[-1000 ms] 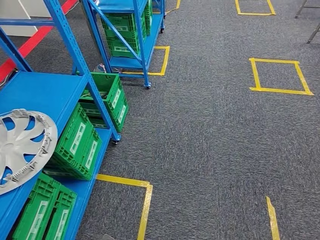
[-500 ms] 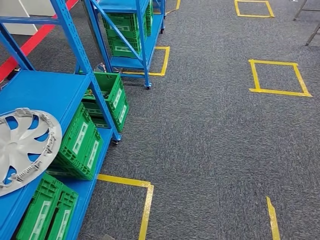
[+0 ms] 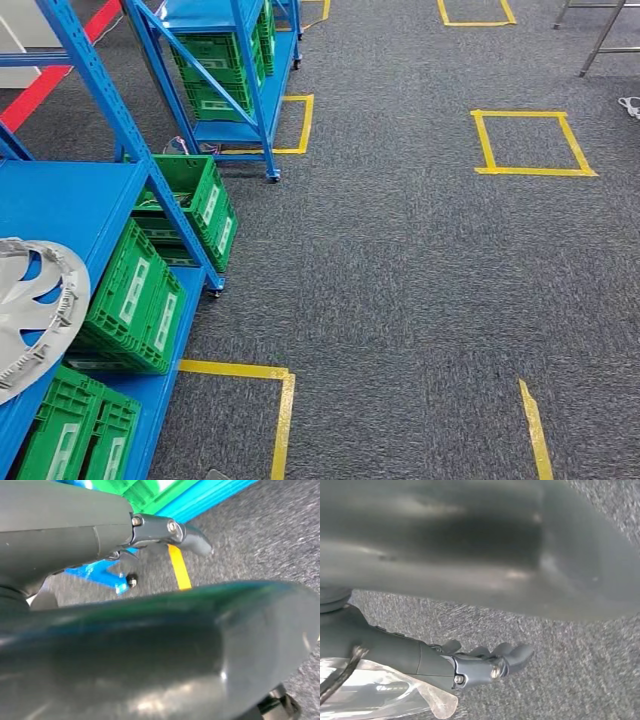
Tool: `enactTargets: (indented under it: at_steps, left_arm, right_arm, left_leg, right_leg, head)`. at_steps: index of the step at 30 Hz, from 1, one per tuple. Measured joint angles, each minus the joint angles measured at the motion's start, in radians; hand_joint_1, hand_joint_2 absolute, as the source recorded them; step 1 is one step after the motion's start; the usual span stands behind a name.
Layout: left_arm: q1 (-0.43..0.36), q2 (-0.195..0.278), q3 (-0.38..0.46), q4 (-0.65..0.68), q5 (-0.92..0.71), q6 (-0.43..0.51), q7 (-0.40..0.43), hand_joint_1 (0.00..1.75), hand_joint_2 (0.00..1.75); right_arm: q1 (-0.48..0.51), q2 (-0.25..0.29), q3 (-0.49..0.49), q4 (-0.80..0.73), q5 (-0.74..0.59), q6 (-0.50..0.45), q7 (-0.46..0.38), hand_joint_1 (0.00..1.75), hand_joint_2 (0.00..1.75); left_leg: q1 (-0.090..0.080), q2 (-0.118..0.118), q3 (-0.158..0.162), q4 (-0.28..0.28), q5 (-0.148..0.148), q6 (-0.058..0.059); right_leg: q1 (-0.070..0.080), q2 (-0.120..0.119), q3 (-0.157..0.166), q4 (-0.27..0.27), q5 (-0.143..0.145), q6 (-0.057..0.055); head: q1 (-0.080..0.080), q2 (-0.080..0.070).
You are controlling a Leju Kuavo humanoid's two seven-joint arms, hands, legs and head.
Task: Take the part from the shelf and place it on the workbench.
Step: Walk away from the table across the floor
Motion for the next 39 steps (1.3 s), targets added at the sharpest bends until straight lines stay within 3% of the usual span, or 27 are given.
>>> enactTargets:
  at_steps: [2,5,6,7,9,11,14,17,20,21,22,23,25,27,30,32,33,36,37,38,39]
  left_arm:
    - [0.0,-0.001,0.0,0.0,-0.001,0.0,0.0,0.0,0.0]
    - [0.001,-0.002,0.001,0.0,-0.002,0.0,0.0,0.0,0.0]
    - [0.002,-0.002,0.001,0.0,-0.002,0.0,0.0,0.0,0.0]
    - [0.003,-0.002,0.001,0.0,-0.002,0.0,-0.001,0.0,0.0]
    - [0.003,-0.002,0.002,0.0,-0.002,0.001,-0.002,0.0,0.0]
    - [0.001,-0.001,0.003,0.0,-0.003,0.004,-0.003,0.0,0.0]
    - [-0.004,0.0,0.005,0.0,-0.003,0.009,-0.003,0.0,0.0]
    - [-0.003,-0.002,0.011,0.0,-0.002,0.013,-0.003,0.0,0.0]
    - [-0.002,-0.003,0.021,0.0,-0.002,0.015,-0.003,0.0,0.0]
    - [-0.002,-0.003,0.024,0.0,-0.002,0.015,-0.003,0.0,0.0]
    - [-0.002,-0.003,0.025,0.0,-0.002,0.015,-0.003,0.0,0.0]
    - [-0.002,-0.003,0.027,0.0,-0.002,0.015,-0.003,0.0,0.0]
    - [-0.002,-0.004,0.028,0.0,-0.002,0.015,-0.003,0.0,0.0]
    - [-0.003,-0.004,0.028,0.0,-0.002,0.015,-0.003,0.0,0.0]
    - [-0.002,-0.004,0.029,0.0,-0.002,0.015,-0.003,0.0,0.0]
    - [-0.002,-0.004,0.03,0.0,-0.002,0.016,-0.003,0.0,0.0]
    - [-0.002,-0.003,0.031,0.0,-0.002,0.017,-0.003,0.0,0.0]
    - [-0.002,-0.003,0.035,0.0,0.0,0.018,-0.003,0.0,0.0]
    - [-0.001,-0.003,0.037,0.0,0.002,0.016,-0.002,0.0,0.0]
    - [-0.001,-0.003,0.04,0.0,0.005,0.014,-0.002,0.0,0.0]
    - [-0.001,-0.003,0.044,0.0,0.006,0.011,-0.001,0.0,0.0]
  right_arm:
    - [0.0,0.0,0.0,-0.002,-0.001,0.0,0.001,0.0,0.0]
    - [0.0,0.0,0.0,-0.005,-0.003,0.001,0.003,0.0,0.0]
    - [0.0,0.0,0.0,-0.006,-0.004,0.001,0.003,0.0,0.0]
    - [0.001,0.0,0.0,-0.006,-0.004,0.001,0.004,0.0,0.0]
    - [0.001,0.001,0.0,-0.007,-0.006,-0.002,0.005,0.0,0.0]
    - [0.002,0.003,0.0,-0.007,-0.004,-0.013,0.007,0.0,0.0]
    - [0.006,0.005,0.004,-0.007,0.02,-0.034,0.009,0.0,0.0]
    - [0.009,0.005,0.017,-0.007,0.051,-0.057,0.008,0.0,0.0]
    - [0.006,0.004,0.031,-0.007,0.063,-0.07,0.008,0.0,0.0]
    - [0.006,0.004,0.034,-0.007,0.064,-0.072,0.008,0.0,0.0]
    - [0.008,0.004,0.036,-0.007,0.065,-0.072,0.008,0.0,0.0]
    - [0.009,0.004,0.038,-0.007,0.066,-0.073,0.008,0.0,0.0]
    - [0.009,0.002,0.04,-0.007,0.066,-0.073,0.008,0.0,0.0]
    - [0.006,0.001,0.044,-0.006,0.066,-0.074,0.007,0.0,0.0]
    - [0.006,0.001,0.047,-0.006,0.066,-0.075,0.008,0.0,0.0]
    - [0.008,0.0,0.048,-0.006,0.068,-0.077,0.008,0.0,0.0]
    - [0.008,0.0,0.049,-0.006,0.068,-0.078,0.008,0.0,0.0]
    - [0.009,0.0,0.053,-0.006,0.072,-0.078,0.009,0.0,0.0]
    - [0.01,0.0,0.055,-0.006,0.073,-0.078,0.009,0.0,0.0]
    - [0.01,0.0,0.055,-0.006,0.074,-0.078,0.01,0.0,0.0]
    - [0.01,0.0,0.056,-0.006,0.075,-0.078,0.011,0.0,0.0]
  left_leg:
    - [0.004,-0.013,-0.02,0.053,-0.04,-0.006]
    - [0.005,-0.033,-0.108,0.247,-0.131,-0.003]
    - [0.003,-0.036,-0.129,0.286,-0.135,0.002]
    - [0.0,-0.038,-0.136,0.289,-0.119,0.008]
    - [-0.009,-0.046,-0.102,0.19,-0.038,0.024]
    - [-0.019,-0.059,-0.058,0.075,0.021,0.037]
    - [-0.025,-0.065,-0.042,0.022,0.023,0.047]
    - [-0.018,-0.059,-0.032,-0.01,0.031,0.048]
    - [-0.016,-0.048,-0.029,-0.019,0.035,0.051]
    - [-0.016,-0.044,-0.029,-0.019,0.034,0.052]
    - [-0.016,-0.042,-0.028,-0.019,0.034,0.051]
    - [-0.016,-0.04,-0.028,-0.018,0.033,0.05]
    - [-0.015,-0.038,-0.024,-0.016,0.03,0.045]
    - [-0.019,-0.038,-0.023,-0.007,0.025,0.035]
    - [-0.02,-0.037,-0.026,0.001,0.023,0.024]
    - [-0.017,-0.038,-0.035,0.027,0.001,0.014]
    - [-0.014,-0.039,-0.051,0.066,-0.025,0.009]
    - [-0.008,-0.041,-0.136,0.259,-0.116,-0.002]
    - [-0.007,-0.041,-0.152,0.295,-0.122,-0.002]
    - [-0.007,-0.041,-0.151,0.291,-0.106,-0.001]
    - [-0.007,-0.041,-0.131,0.248,-0.074,0.003]
  right_leg:
    - [0.001,0.014,0.0,0.0,0.001,-0.009]
    - [0.007,0.04,0.001,0.0,0.001,-0.016]
    - [0.01,0.051,0.002,0.0,0.0,-0.018]
    - [0.013,0.062,0.004,0.0,-0.001,-0.019]
    - [0.015,0.081,0.01,-0.001,-0.003,-0.022]
    - [0.016,0.092,0.013,-0.001,-0.005,-0.021]
    - [0.014,0.097,0.004,-0.004,-0.003,-0.01]
    - [0.017,0.071,-0.017,0.027,-0.03,0.001]
    - [0.018,0.039,-0.099,0.195,-0.114,0.01]
    - [0.017,0.035,-0.124,0.246,-0.13,0.014]
    - [0.016,0.033,-0.134,0.263,-0.127,0.016]
    - [0.014,0.032,-0.125,0.245,-0.106,0.019]
    - [0.011,0.023,-0.056,0.112,-0.04,0.022]
    - [0.012,0.018,0.004,0.002,-0.007,0.015]
    - [0.015,0.023,0.018,-0.016,-0.004,-0.006]
    - [0.014,0.023,0.019,-0.018,0.0,-0.017]
    - [0.013,0.024,0.019,-0.019,0.002,-0.022]
    - [0.015,0.024,0.017,-0.019,0.002,-0.027]
    - [0.015,0.025,0.017,-0.018,0.002,-0.027]
    - [0.016,0.026,0.018,-0.018,0.002,-0.027]
    - [0.016,0.028,0.019,-0.018,0.002,-0.027]
  head:
    - [-0.001,0.0]
    - [-0.001,0.0]
    - [-0.001,0.0]
    - [0.0,0.0]
    - [-0.001,0.0]
    - [-0.001,0.0]
    - [-0.002,0.0]
    - [0.0,0.0]
    - [0.003,0.0]
    - [0.003,0.0]
    - [0.004,0.0]
    - [0.004,0.0]
    - [0.004,0.0]
    - [0.003,0.0]
    - [0.002,0.0]
    - [0.002,0.0]
    - [0.001,0.0]
    - [0.0,0.0]
    - [0.0,0.0]
    - [0.0,0.0]
    - [0.0,0.0]
